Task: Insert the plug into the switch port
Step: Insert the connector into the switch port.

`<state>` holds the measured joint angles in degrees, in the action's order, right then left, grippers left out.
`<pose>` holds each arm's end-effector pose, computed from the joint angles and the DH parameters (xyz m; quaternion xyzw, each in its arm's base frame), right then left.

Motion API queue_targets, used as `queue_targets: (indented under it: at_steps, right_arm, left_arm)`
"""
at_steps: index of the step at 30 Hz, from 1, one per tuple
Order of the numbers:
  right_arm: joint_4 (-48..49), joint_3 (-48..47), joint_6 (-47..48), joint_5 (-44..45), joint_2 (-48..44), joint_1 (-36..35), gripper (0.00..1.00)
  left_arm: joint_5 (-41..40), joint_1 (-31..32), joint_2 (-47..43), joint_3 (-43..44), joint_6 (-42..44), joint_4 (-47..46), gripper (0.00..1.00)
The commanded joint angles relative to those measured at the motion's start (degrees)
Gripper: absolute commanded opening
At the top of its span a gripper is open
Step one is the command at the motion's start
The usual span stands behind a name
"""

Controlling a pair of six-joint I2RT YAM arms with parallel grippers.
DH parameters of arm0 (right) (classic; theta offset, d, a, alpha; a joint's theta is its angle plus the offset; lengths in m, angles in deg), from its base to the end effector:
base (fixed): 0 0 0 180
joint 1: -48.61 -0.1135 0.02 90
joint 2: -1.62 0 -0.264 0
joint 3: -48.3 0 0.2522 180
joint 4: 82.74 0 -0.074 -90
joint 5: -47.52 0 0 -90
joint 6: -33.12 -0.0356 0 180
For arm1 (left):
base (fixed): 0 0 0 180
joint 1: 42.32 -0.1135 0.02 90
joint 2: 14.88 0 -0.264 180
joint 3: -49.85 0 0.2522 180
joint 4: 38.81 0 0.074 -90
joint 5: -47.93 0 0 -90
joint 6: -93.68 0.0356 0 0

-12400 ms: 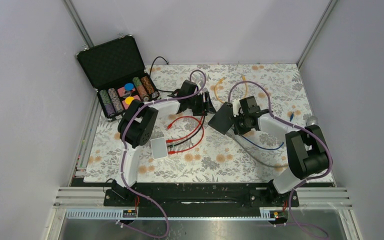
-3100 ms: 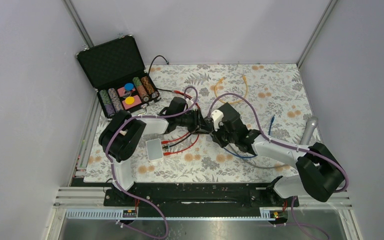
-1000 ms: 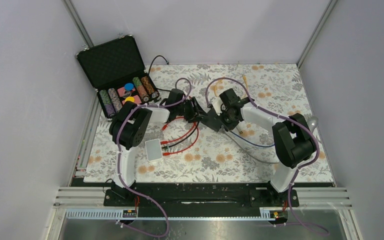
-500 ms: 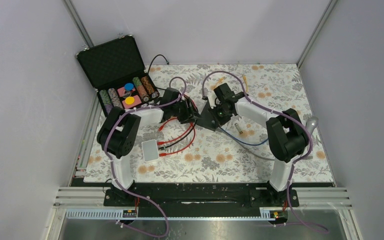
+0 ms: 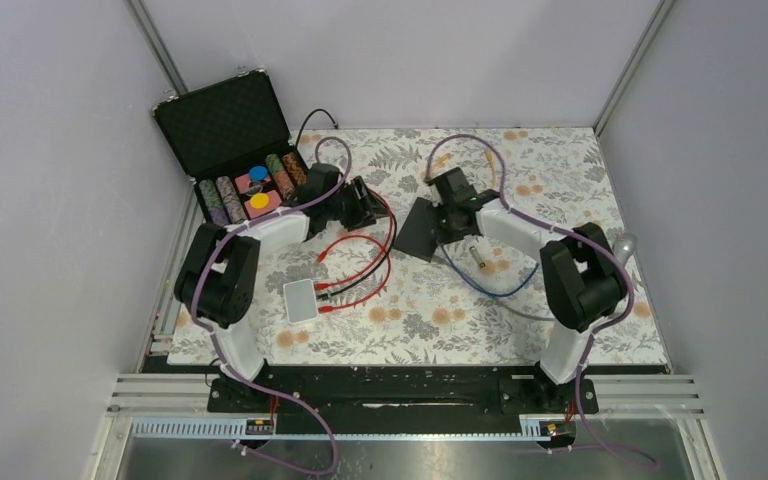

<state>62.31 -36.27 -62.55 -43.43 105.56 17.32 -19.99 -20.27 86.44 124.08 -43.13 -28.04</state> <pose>0.3291 0.2007 0.1971 -0.2135 0.9276 0.1046 0.2881 0.3479 -0.1554 0.1919 -0.1068 0.8792 -0.3858 0.2585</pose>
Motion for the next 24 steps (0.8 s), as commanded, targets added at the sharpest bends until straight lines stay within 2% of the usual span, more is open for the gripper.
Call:
queue_targets:
  at_steps: [1,4,9,18,24]
  right_arm:
    - [1.3,1.3,-8.9,4.3,-2.6,5.3,0.0]
    - [2.7,2.3,-9.1,3.6,-2.8,6.7,0.0]
    - [0.1,-1.2,-10.5,-0.1,2.0,8.4,0.0]
    - [3.2,-0.8,-14.6,-6.0,5.5,8.1,0.0]
    - [4.7,-0.5,-11.8,-7.9,4.9,2.6,0.0]
  left_arm:
    - [3.7,0.8,4.9,8.4,1.4,-4.6,0.5]
    - [4.5,1.3,8.5,12.1,2.9,-4.0,0.5]
    - [6.6,1.5,15.0,16.4,3.1,-3.7,0.51]
    - [6.6,1.5,18.9,20.0,5.0,-0.6,0.52]
    - [7.5,1.5,20.7,22.4,9.3,3.5,0.53]
